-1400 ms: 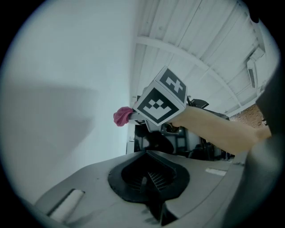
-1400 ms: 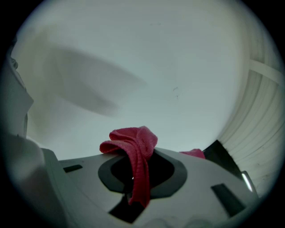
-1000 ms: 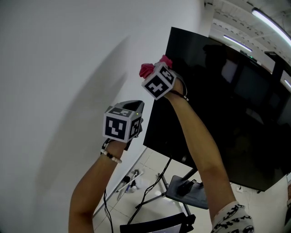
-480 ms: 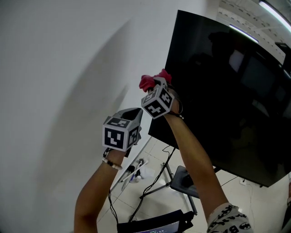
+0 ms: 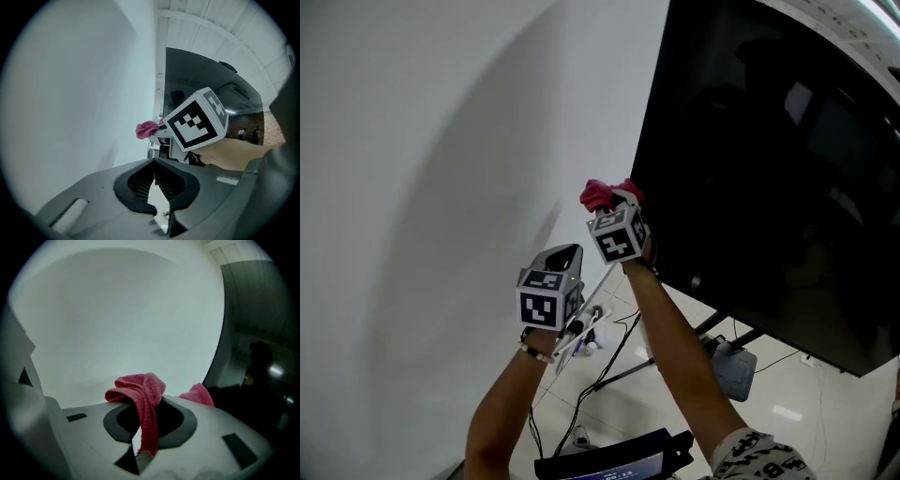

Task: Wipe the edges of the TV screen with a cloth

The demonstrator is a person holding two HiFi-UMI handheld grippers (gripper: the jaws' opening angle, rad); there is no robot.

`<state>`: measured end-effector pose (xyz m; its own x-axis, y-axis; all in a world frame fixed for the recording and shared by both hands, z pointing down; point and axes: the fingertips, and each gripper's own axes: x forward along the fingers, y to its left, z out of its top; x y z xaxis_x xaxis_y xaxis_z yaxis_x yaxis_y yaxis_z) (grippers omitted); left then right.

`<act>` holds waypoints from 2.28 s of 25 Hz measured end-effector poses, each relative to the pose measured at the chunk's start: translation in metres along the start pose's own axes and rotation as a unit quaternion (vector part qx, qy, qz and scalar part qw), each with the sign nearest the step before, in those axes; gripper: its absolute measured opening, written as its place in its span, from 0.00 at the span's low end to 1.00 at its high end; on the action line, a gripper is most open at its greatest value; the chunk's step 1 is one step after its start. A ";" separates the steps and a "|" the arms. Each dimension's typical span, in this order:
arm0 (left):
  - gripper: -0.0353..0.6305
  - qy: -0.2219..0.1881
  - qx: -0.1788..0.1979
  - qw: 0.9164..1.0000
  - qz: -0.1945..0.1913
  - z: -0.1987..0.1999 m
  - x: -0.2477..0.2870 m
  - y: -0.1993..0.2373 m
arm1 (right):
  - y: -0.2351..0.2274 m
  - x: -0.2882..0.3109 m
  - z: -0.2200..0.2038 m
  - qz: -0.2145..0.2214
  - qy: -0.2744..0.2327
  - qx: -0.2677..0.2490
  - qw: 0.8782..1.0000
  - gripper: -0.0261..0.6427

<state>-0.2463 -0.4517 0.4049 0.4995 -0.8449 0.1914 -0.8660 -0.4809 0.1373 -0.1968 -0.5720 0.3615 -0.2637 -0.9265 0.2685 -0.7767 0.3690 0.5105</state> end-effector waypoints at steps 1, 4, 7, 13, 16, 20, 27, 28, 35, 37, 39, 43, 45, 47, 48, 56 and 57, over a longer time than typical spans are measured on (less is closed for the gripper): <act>0.05 0.008 -0.003 1.000 0.001 -0.008 0.000 0.000 | 0.005 0.003 -0.009 -0.002 0.000 0.014 1.000 0.15; 0.05 0.020 -0.011 1.000 0.000 -0.025 -0.003 -0.001 | 0.014 0.008 -0.029 -0.010 -0.002 0.044 0.999 0.15; 0.05 0.028 -0.022 0.999 0.001 -0.036 -0.004 0.002 | 0.026 0.015 -0.052 -0.004 0.010 0.075 0.997 0.15; 0.05 0.042 -0.053 0.998 0.004 -0.065 -0.013 0.004 | 0.055 0.028 -0.105 0.015 0.025 0.126 0.992 0.15; 0.05 0.054 -0.056 0.997 0.002 -0.082 -0.016 0.001 | 0.068 0.029 -0.135 0.021 0.046 0.170 0.984 0.15; 0.05 0.062 -0.059 0.996 -0.002 -0.092 -0.019 -0.001 | 0.083 0.028 -0.163 0.031 0.069 0.228 0.971 0.15; 0.05 0.070 -0.071 0.995 -0.008 -0.104 -0.024 -0.009 | 0.119 0.023 -0.241 0.051 0.148 0.360 0.920 0.15; 0.05 0.071 -0.070 0.995 -0.010 -0.104 -0.024 -0.010 | 0.117 0.023 -0.244 0.050 0.147 0.384 0.910 0.15; 0.05 0.077 -0.071 0.994 -0.021 -0.112 -0.024 -0.024 | 0.076 0.015 -0.235 0.019 0.099 0.471 0.876 0.15; 0.05 0.077 -0.070 0.994 -0.027 -0.112 -0.021 -0.030 | 0.066 0.011 -0.236 0.011 0.095 0.472 0.877 0.15; 0.05 0.074 -0.070 0.994 -0.032 -0.110 -0.018 -0.036 | 0.061 0.005 -0.245 0.003 0.100 0.472 0.876 0.15; 0.05 0.073 -0.074 0.994 -0.039 -0.107 -0.015 -0.048 | 0.054 -0.011 -0.262 -0.012 0.109 0.478 0.871 0.15; 0.05 0.077 -0.076 0.993 -0.044 -0.111 -0.013 -0.055 | 0.053 -0.019 -0.271 -0.014 0.111 0.481 0.870 0.15; 0.05 0.078 -0.078 0.992 -0.055 -0.112 -0.005 -0.067 | 0.043 -0.027 -0.280 -0.020 0.111 0.480 0.870 0.15; 0.05 0.077 -0.079 0.992 -0.061 -0.111 -0.001 -0.073 | 0.035 -0.031 -0.283 -0.026 0.111 0.479 0.870 0.15; 0.05 0.083 -0.077 0.989 -0.097 -0.112 0.013 -0.120 | -0.001 -0.079 -0.317 -0.057 0.128 0.472 0.871 0.15; 0.05 0.084 -0.076 0.988 -0.101 -0.113 0.015 -0.124 | -0.004 -0.084 -0.320 -0.059 0.128 0.472 0.870 0.15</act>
<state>-0.1285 -0.3786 0.5002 0.6698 -0.6785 0.3017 -0.7409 -0.5838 0.3319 0.0118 -0.4718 0.5978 -0.1081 -0.8626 0.4943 -0.9452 -0.0650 -0.3200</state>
